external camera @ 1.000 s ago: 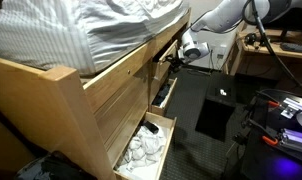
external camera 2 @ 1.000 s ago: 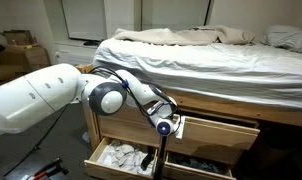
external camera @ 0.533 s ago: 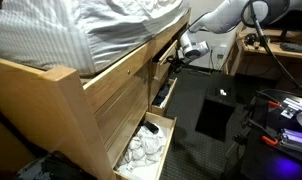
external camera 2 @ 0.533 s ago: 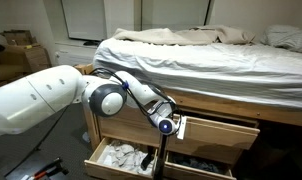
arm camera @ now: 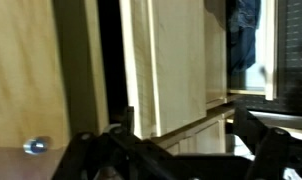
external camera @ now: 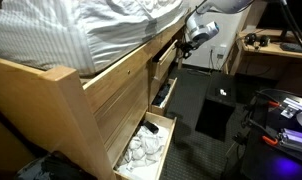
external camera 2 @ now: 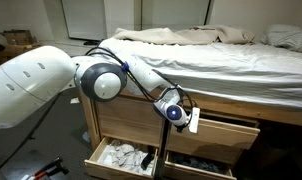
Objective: Open the top most drawer on the right
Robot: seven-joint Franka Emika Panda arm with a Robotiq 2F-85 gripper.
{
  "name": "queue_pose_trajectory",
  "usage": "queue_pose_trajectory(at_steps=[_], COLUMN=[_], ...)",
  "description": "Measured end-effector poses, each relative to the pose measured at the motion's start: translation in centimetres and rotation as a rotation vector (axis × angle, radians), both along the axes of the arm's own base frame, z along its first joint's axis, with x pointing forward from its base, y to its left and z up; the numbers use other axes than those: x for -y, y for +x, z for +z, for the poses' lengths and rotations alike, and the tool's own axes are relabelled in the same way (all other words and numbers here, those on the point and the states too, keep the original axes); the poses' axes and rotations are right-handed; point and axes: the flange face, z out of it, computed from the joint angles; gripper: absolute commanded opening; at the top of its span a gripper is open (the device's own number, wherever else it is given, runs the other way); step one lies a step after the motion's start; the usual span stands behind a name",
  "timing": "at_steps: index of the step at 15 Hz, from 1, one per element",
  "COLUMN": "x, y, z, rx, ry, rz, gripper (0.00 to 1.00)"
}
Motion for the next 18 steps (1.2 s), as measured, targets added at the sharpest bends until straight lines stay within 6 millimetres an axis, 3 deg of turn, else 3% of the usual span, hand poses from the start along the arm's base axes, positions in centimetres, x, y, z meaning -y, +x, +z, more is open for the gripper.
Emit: queue_pose_trajectory(at_steps=[2, 4, 9, 11, 15, 18], x=[2.1, 3.5, 3.7, 2.9, -1.5, -2.1], y=[1.2, 2.0, 2.1, 1.5, -1.6, -2.2], z=[4.1, 6.1, 5.9, 4.4, -2.7, -3.8], rx=[0.104, 0.183, 0.195, 0.152, -0.007, -0.030], ry=[0.036, 0.080, 0.099, 0.094, 0.145, 0.156], rz=[-0.034, -0.050, -0.052, -0.020, 0.082, 0.092], gripper=[1.00, 1.00, 1.00, 1.00, 1.00, 1.00])
